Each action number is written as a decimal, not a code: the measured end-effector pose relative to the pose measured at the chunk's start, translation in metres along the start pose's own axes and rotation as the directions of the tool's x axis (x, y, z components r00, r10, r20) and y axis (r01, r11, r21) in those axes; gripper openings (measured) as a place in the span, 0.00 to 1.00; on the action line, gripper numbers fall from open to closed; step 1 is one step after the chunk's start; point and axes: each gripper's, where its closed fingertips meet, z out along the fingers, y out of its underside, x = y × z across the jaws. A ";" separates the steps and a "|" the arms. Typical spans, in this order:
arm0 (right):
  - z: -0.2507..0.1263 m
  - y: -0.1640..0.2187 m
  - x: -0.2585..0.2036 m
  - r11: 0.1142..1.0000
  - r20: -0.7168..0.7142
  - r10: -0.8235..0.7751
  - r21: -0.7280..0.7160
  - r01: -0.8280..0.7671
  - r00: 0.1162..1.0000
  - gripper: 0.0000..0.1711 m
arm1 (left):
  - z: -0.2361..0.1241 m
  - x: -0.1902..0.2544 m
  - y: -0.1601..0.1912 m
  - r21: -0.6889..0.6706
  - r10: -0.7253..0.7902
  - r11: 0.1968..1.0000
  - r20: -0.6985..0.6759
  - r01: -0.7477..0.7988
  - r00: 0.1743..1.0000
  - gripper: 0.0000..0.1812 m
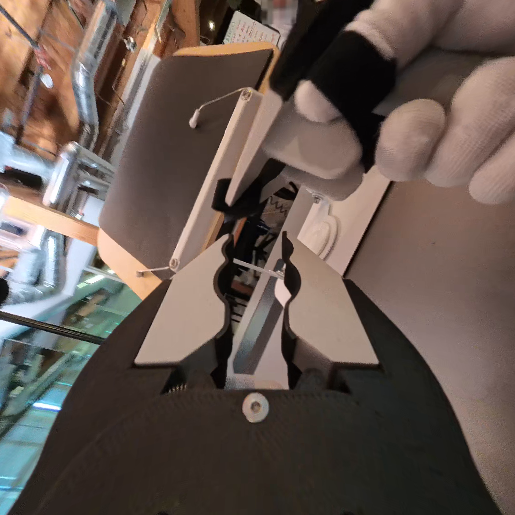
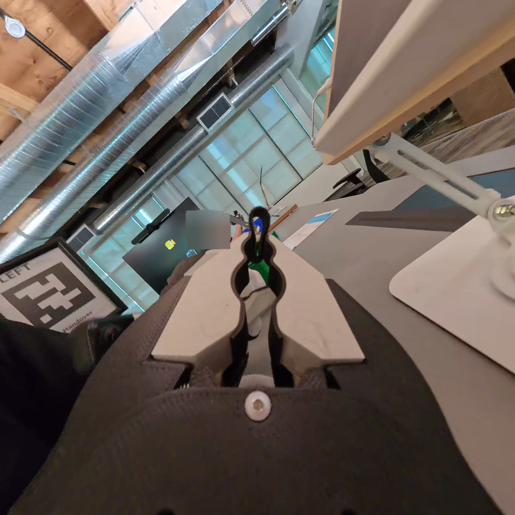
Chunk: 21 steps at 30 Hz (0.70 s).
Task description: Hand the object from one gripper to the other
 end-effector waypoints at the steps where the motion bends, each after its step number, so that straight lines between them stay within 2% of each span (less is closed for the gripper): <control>1: 0.001 0.001 0.000 1.000 0.002 0.022 -0.002 -0.022 1.000 0.02 | -0.001 0.002 -0.002 0.008 0.042 0.999 0.017 -0.042 0.999 0.16; 5: 0.004 0.006 0.000 0.994 0.025 0.108 -0.025 -0.108 0.994 0.02 | 0.000 0.009 -0.005 0.003 0.150 0.989 0.032 -0.150 0.988 0.12; 9: 0.005 0.010 0.000 0.983 0.037 0.177 -0.055 -0.174 0.984 0.03 | 0.002 0.008 0.000 -0.023 0.197 0.980 0.050 -0.196 0.979 0.08; 15: 0.008 0.016 0.001 0.976 0.033 0.206 -0.084 -0.203 0.978 0.04 | 0.004 0.006 0.007 -0.049 0.235 0.972 0.072 -0.232 0.969 0.06; 21: 0.004 0.009 0.007 0.975 0.019 0.217 -0.050 -0.216 0.976 0.04 | 0.001 0.003 0.000 -0.015 0.240 0.971 0.121 -0.240 0.963 0.08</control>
